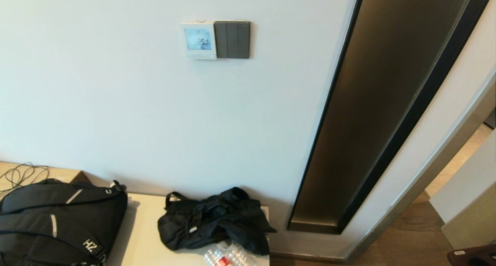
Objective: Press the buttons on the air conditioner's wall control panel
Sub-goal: Turn off the central air conditioner
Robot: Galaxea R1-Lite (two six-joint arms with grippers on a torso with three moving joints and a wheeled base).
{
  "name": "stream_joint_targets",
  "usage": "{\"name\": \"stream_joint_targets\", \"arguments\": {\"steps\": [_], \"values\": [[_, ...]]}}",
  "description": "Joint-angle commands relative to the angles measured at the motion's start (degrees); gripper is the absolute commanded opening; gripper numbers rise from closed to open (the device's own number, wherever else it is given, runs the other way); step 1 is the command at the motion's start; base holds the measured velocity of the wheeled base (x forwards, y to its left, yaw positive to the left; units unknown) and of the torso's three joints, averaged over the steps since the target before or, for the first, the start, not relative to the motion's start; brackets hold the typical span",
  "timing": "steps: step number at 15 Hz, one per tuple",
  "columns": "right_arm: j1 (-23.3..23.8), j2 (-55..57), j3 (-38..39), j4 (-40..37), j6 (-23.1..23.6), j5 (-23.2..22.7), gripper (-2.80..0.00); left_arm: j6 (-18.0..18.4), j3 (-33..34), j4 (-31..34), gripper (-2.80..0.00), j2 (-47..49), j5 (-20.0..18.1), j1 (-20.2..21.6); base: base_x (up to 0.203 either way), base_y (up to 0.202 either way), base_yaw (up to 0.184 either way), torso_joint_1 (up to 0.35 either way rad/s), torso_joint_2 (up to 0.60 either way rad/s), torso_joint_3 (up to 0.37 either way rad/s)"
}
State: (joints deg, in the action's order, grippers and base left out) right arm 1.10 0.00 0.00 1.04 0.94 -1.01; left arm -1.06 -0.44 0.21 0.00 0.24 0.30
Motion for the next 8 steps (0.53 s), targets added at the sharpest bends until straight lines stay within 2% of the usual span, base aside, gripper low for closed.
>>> {"name": "stream_joint_targets", "arguments": {"steps": [1, 8], "values": [[-0.03, 0.09, 0.00, 0.02, 0.03, -0.04, -2.80, -0.09, 0.00, -0.03, -2.80, 0.09, 0.02, 0.05, 0.000, 0.000, 0.000, 0.000, 0.00, 0.000], [0.05, 0.09, 0.00, 0.02, 0.12, -0.04, -2.80, -0.09, 0.00, -0.03, -2.80, 0.09, 0.02, 0.05, 0.000, 0.000, 0.000, 0.000, 0.00, 0.000]]}}
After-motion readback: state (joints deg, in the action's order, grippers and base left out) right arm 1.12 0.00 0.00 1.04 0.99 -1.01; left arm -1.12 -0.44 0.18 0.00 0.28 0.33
